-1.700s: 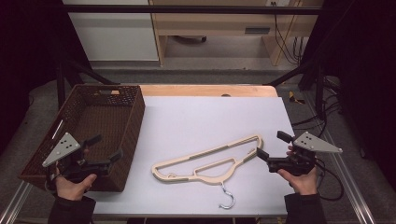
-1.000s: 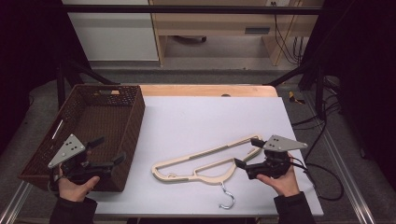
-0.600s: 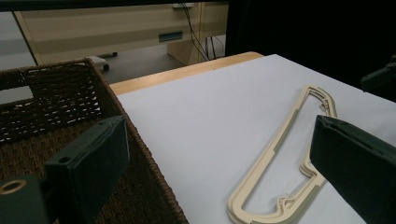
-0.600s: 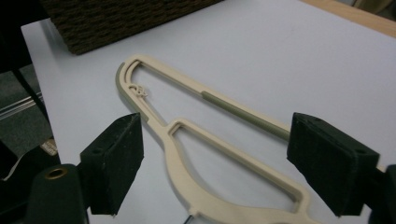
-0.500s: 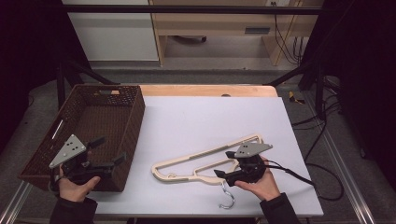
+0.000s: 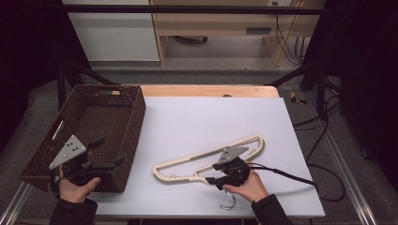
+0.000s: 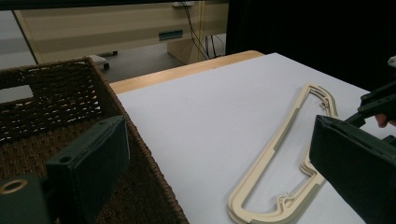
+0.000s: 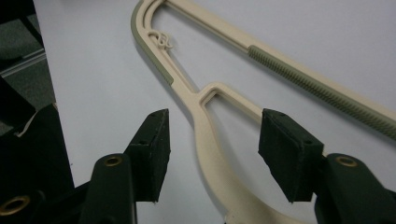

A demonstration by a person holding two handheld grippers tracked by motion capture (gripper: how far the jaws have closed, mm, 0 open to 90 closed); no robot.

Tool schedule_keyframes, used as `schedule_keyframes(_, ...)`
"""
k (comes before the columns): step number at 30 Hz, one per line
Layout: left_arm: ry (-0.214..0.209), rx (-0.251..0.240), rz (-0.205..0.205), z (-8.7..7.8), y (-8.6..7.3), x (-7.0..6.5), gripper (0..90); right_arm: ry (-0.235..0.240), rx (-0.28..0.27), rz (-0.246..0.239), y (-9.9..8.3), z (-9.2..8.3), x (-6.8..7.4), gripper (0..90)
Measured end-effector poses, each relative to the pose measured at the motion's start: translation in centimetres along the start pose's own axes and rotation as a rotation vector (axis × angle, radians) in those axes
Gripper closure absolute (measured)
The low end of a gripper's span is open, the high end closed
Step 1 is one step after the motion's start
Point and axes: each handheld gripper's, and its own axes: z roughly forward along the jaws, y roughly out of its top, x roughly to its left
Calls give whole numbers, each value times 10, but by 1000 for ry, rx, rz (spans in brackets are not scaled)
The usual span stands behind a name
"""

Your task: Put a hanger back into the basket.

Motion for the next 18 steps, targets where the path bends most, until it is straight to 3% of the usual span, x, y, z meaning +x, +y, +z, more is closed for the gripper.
schedule_keyframes(10,-16,18,17,6,-1,-6,46,43,134,-29,-5,27,-3,531)
schedule_keyframes(16,-22,24,19,9,-2,-8,47,42,169,-44,-8,36,-5,616)
schedule_keyframes(18,-24,27,21,10,-2,-9,48,38,180,-71,-9,36,-6,654)
